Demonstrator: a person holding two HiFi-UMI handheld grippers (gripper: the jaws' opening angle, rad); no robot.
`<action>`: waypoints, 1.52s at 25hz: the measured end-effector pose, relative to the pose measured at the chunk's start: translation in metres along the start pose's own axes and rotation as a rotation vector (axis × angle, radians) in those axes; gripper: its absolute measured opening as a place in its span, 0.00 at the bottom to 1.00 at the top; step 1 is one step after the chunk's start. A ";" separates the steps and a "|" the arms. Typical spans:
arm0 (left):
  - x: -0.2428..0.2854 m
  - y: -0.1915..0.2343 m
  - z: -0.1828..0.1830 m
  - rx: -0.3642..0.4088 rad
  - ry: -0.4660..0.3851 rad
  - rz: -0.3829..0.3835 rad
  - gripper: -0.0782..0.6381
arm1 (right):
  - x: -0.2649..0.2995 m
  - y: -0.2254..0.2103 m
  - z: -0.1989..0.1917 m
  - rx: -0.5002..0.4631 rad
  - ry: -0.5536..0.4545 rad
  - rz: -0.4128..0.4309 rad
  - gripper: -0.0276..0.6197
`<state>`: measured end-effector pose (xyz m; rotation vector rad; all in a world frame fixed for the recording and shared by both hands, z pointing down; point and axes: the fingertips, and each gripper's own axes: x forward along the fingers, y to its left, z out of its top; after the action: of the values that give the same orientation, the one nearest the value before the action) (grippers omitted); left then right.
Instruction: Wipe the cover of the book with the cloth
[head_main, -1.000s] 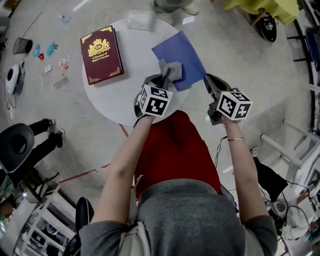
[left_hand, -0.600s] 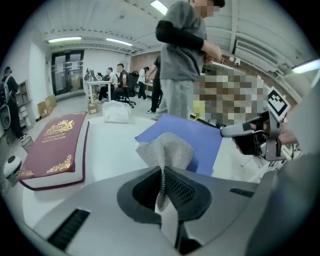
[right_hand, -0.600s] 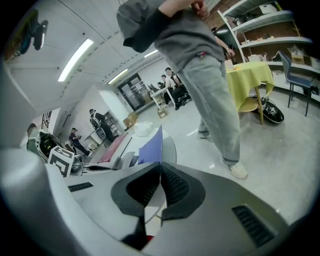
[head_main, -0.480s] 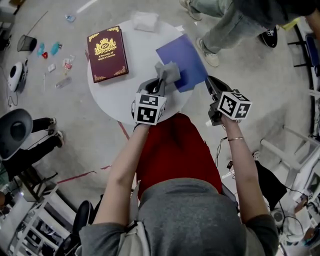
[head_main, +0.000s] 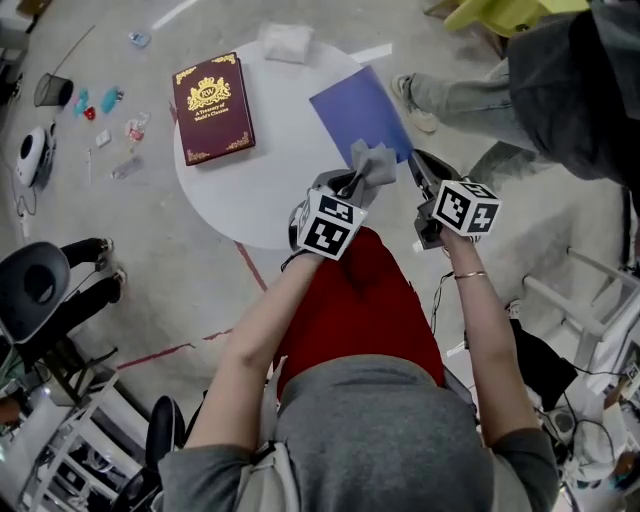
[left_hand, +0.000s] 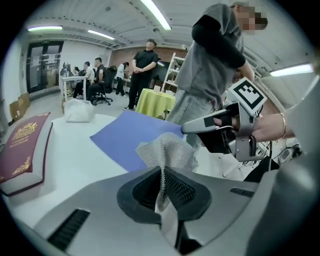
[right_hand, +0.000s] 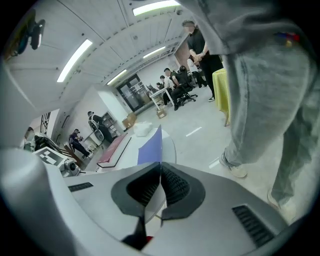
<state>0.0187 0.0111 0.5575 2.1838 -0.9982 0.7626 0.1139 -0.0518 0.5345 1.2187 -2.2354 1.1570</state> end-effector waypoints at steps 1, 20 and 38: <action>0.003 -0.003 -0.002 0.010 0.017 -0.003 0.14 | 0.000 0.000 -0.001 0.003 0.002 0.002 0.09; 0.004 0.040 -0.038 0.025 0.144 0.107 0.14 | 0.003 -0.006 -0.008 0.037 0.002 -0.011 0.09; -0.051 0.118 -0.002 -0.113 -0.016 0.297 0.14 | 0.008 -0.012 -0.015 0.029 0.009 -0.055 0.09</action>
<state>-0.1045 -0.0271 0.5567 1.9720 -1.3600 0.8001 0.1180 -0.0478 0.5538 1.2759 -2.1716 1.1747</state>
